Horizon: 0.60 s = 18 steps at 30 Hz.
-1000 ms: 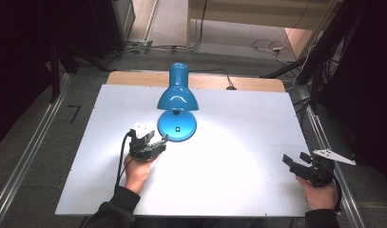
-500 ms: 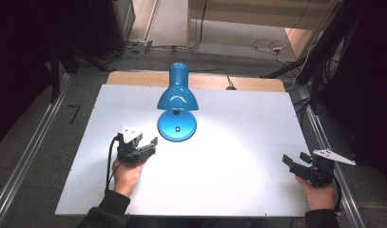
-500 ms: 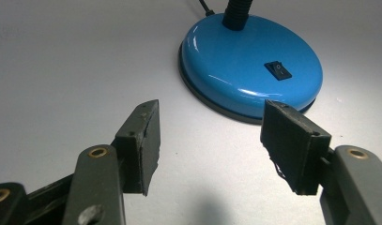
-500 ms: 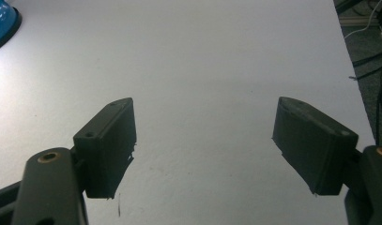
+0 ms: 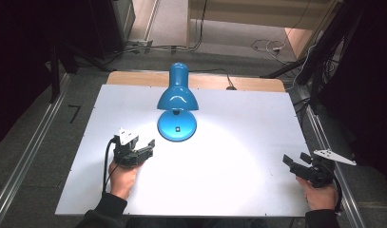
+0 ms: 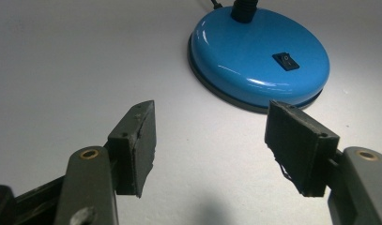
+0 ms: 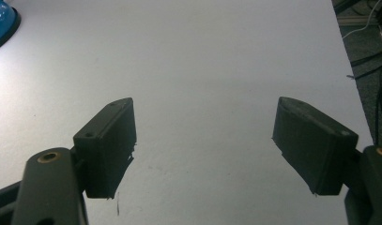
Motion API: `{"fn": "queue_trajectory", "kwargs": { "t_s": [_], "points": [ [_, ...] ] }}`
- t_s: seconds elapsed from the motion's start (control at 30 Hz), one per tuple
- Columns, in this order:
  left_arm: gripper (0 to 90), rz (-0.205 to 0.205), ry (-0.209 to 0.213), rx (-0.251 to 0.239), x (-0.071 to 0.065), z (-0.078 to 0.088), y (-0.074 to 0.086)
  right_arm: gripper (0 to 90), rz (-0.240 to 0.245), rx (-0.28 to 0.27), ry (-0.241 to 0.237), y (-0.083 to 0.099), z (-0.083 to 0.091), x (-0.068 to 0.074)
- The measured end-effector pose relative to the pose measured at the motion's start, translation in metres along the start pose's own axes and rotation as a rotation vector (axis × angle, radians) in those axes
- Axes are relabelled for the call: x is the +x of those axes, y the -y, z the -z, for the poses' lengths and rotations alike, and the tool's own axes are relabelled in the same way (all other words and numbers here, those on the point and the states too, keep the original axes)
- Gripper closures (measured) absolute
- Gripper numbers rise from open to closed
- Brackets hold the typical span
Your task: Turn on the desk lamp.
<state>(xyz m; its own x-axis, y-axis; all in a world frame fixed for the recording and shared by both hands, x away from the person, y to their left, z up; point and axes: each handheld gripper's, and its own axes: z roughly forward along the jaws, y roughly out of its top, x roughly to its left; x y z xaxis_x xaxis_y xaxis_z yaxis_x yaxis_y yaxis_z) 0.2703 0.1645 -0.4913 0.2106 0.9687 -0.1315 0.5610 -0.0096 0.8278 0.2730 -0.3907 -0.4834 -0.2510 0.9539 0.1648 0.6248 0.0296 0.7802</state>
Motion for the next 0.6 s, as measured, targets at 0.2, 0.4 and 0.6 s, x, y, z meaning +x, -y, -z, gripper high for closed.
{"fn": "queue_trajectory", "kwargs": {
  "t_s": [0.2, 0.4, 0.6],
  "points": [
    [33.6, 0.011, -0.013, -0.004, 0.006, 0.009, 0.004, 20.3, 0.0, 0.0, 0.0, 0.0, 0.0, 0.0],
    [32.2, 0.018, -0.03, 0.007, 0.013, 0.016, 0.009, 20.3, 0.003, 0.001, -0.001, 0.0, 0.0, 0.001],
    [32.2, 0.035, -0.043, 0.014, 0.02, 0.024, 0.014, 20.3, 0.004, -0.002, 0.0, 0.0, 0.0, 0.0]
  ]
}}
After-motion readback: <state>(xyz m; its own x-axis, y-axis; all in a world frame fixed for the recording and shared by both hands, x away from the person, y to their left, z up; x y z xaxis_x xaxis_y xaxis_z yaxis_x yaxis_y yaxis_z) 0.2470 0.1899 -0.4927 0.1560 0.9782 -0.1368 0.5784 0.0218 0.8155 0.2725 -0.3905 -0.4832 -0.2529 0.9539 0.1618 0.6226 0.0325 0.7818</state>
